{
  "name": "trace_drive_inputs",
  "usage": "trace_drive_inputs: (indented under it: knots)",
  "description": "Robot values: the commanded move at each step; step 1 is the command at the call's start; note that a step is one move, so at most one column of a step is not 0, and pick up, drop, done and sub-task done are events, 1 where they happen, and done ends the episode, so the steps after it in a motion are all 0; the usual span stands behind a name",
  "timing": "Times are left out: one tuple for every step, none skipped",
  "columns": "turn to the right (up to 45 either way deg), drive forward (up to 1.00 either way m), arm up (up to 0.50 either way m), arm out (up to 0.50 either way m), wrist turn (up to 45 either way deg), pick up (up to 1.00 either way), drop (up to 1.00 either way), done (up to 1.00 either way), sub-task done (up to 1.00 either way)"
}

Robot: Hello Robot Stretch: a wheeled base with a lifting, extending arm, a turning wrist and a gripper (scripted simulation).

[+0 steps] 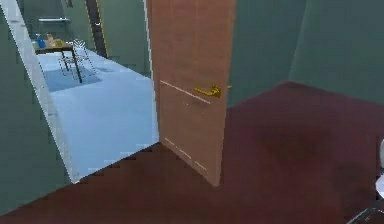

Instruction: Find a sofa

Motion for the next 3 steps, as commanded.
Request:
trace_drive_inputs:
  knots:
    - [-18.0,0.0,0.0,0.0,0.0,0.0,0.0,0.0,0.0]
    - [0.0,1.0,0.0,0.0,0.0,0.0,0.0,0.0,0.0]
    - [-3.0,0.0,0.0,0.0,0.0,0.0,0.0,0.0,0.0]
